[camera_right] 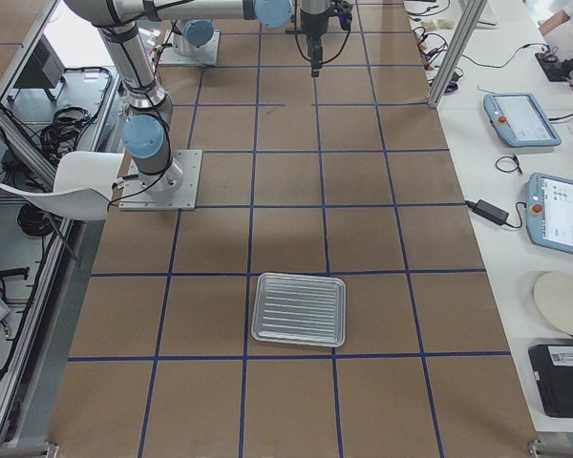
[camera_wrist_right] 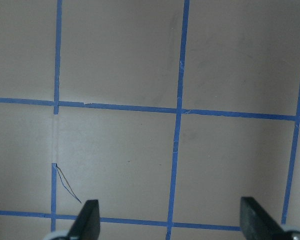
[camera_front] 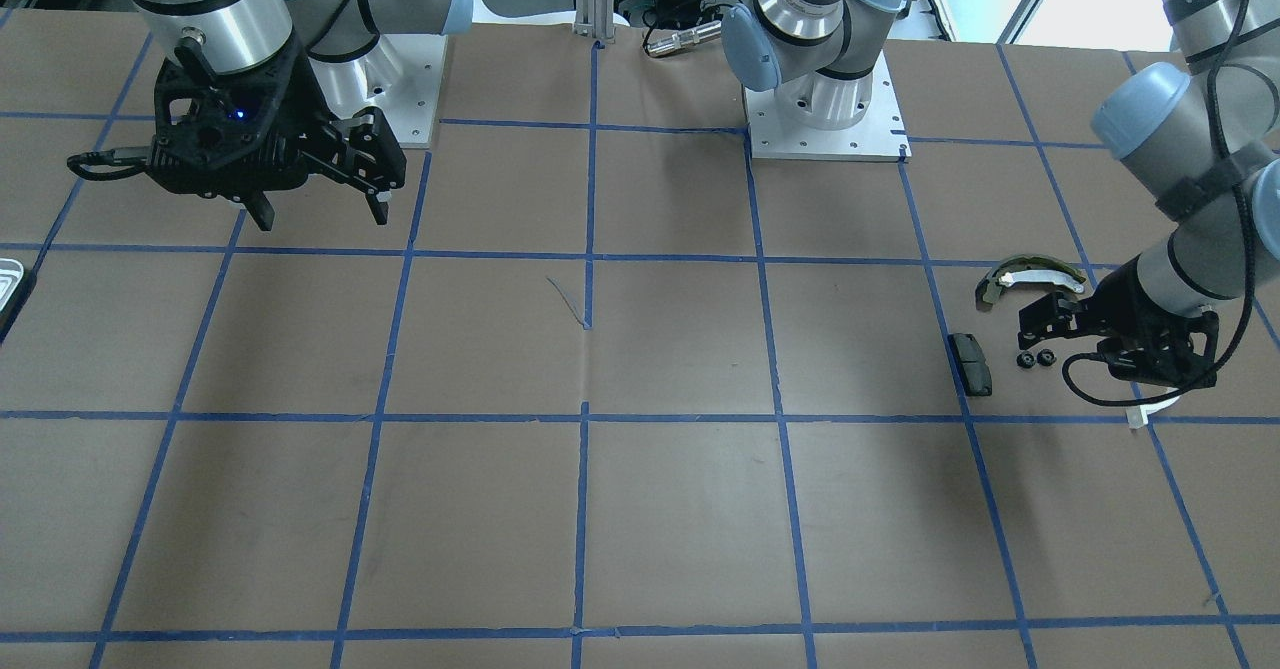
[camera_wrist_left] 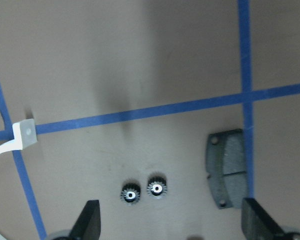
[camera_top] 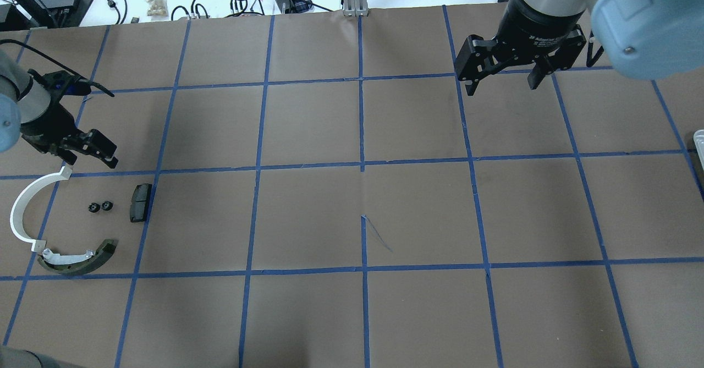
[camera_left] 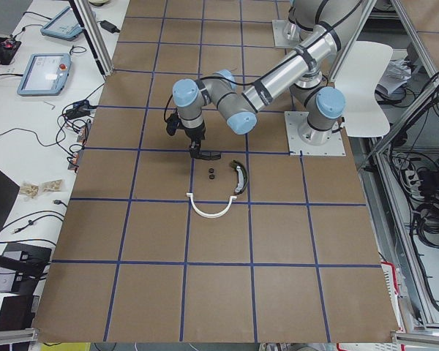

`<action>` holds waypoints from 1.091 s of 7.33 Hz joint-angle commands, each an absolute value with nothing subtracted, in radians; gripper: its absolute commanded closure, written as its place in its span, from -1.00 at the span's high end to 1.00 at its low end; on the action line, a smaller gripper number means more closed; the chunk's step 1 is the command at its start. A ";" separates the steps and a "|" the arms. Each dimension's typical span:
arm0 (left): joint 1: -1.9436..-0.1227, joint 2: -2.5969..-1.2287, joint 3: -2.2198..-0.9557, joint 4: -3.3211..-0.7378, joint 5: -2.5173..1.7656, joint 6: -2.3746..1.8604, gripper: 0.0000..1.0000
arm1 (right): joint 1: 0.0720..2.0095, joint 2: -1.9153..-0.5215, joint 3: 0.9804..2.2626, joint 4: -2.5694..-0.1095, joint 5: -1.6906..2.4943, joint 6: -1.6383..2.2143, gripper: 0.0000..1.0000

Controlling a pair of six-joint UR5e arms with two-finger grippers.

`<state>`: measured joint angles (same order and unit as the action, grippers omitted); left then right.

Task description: Place bearing gear from tray to pile

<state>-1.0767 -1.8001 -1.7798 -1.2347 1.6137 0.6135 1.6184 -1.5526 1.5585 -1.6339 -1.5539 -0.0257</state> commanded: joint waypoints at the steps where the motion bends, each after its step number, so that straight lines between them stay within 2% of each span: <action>1: -1.184 -1.715 -1.750 -1.331 1.586 0.488 1.00 | 1.617 -1.554 1.559 -1.637 -1.554 -0.023 1.00; 4: -1.424 -1.635 -1.668 -1.455 1.586 0.258 1.00 | 1.614 -1.562 1.557 -1.625 -1.569 0.084 1.00; 8: -1.532 -1.546 -1.661 -1.572 1.548 0.165 1.00 | 1.612 -1.563 1.551 -1.621 -1.568 0.048 1.00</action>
